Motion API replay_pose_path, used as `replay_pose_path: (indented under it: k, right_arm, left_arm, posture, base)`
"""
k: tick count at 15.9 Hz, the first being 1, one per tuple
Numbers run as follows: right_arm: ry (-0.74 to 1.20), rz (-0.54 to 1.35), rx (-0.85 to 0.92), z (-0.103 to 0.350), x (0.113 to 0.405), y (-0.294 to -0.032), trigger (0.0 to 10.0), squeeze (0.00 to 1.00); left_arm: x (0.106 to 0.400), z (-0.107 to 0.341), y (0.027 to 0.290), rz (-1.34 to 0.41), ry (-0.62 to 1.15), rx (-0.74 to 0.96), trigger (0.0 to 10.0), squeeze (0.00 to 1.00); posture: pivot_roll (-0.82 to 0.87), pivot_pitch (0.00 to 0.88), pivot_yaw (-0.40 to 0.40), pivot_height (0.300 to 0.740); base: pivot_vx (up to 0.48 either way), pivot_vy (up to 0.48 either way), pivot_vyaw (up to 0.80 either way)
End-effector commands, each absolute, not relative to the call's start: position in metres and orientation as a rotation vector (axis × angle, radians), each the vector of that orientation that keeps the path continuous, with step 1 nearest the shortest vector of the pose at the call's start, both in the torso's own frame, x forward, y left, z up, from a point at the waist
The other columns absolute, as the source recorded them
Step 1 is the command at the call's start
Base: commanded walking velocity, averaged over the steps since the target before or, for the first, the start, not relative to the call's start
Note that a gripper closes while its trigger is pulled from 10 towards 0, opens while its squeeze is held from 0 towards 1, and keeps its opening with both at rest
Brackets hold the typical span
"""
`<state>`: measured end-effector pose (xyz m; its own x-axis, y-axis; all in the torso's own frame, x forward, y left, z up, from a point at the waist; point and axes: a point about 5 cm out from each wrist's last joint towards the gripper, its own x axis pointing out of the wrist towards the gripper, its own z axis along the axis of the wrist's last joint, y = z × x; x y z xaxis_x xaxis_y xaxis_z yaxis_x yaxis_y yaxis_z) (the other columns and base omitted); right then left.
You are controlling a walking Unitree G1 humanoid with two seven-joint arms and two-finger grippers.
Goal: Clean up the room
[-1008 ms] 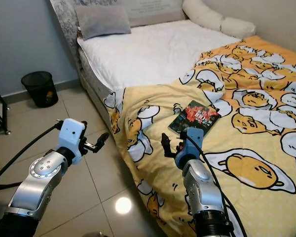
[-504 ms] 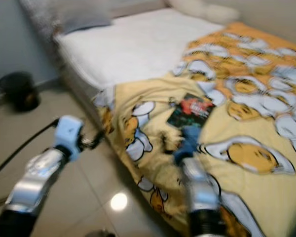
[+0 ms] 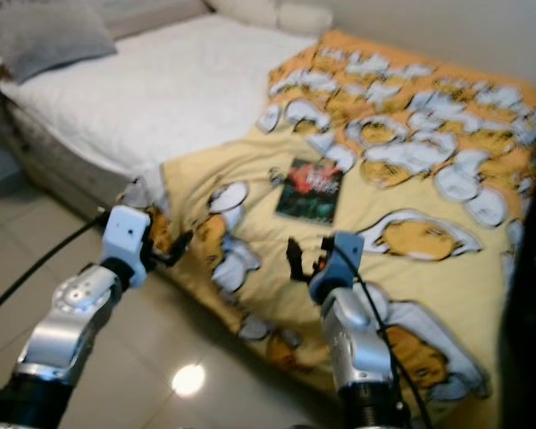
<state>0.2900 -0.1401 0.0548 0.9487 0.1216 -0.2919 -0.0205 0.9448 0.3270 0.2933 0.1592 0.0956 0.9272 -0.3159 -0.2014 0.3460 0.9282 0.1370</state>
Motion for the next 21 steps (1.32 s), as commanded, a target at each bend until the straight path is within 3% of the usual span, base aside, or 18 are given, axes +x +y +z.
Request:
replay_pose_path:
  k: [1,5,8,11,21]
  right_arm:
    - [0.307,0.064,0.329,0.0562,0.2896,-0.1428,10.0,0.00]
    - [0.305,0.063,0.312,0.0572,0.2909,-0.1420,10.0,0.00]
    - [0.308,0.062,0.317,0.0575,0.2930,-0.1417,10.0,0.00]
    - [0.307,0.061,0.312,0.0583,0.2944,-0.1417,10.0,0.00]
    - [0.302,0.060,0.311,0.0587,0.2968,-0.1417,10.0,0.00]
  left_arm:
    - [0.2934,0.0969,0.1592,-0.336,0.173,0.172,10.0,0.00]
    - [0.2961,0.0974,0.1608,-0.333,0.172,0.176,10.0,0.00]
    - [0.2971,0.0983,0.1610,-0.333,0.169,0.174,10.0,0.00]
    - [0.2986,0.0992,0.1614,-0.331,0.166,0.175,10.0,0.00]
    - [0.3022,0.1011,0.1626,-0.331,0.163,0.176,10.0,0.00]
  posture:
    - [0.05,0.000,0.014,0.740]
    - [0.05,0.000,0.015,0.740]
    - [0.05,0.000,0.013,0.740]
    - [0.05,0.000,0.014,0.740]
    - [0.05,0.000,0.017,0.740]
  base:
    - [0.000,0.000,-0.80]
    - [0.000,0.000,0.00]
    - [0.298,0.000,0.00]
    - [0.319,0.000,-0.80]
    - [0.320,0.000,-0.08]
